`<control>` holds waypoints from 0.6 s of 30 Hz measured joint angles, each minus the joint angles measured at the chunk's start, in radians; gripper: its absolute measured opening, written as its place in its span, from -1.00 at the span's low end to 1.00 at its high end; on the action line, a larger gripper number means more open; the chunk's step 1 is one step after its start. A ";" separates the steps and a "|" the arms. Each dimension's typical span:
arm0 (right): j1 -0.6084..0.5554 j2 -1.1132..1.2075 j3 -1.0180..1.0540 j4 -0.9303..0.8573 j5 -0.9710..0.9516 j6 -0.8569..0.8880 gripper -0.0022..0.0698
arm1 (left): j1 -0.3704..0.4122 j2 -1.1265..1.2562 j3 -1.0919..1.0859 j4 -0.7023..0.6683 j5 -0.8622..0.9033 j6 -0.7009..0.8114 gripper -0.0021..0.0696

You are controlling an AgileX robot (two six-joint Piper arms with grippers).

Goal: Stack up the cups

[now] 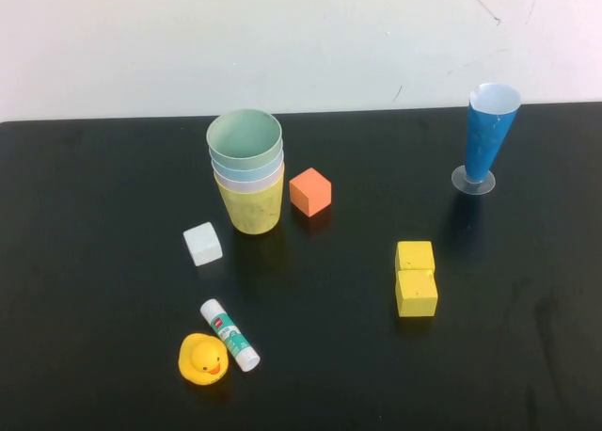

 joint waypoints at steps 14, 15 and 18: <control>-0.140 -0.138 0.056 -0.026 -0.093 -0.063 -0.94 | 0.000 0.000 0.000 0.002 0.000 -0.002 -0.94; -0.181 -0.159 0.078 -0.026 -0.121 -0.070 -0.94 | 0.000 0.000 0.000 0.002 0.000 -0.002 -0.94; -0.327 -0.236 0.183 -0.024 -0.218 -0.077 -0.94 | 0.000 0.000 0.000 0.002 0.000 -0.002 -0.94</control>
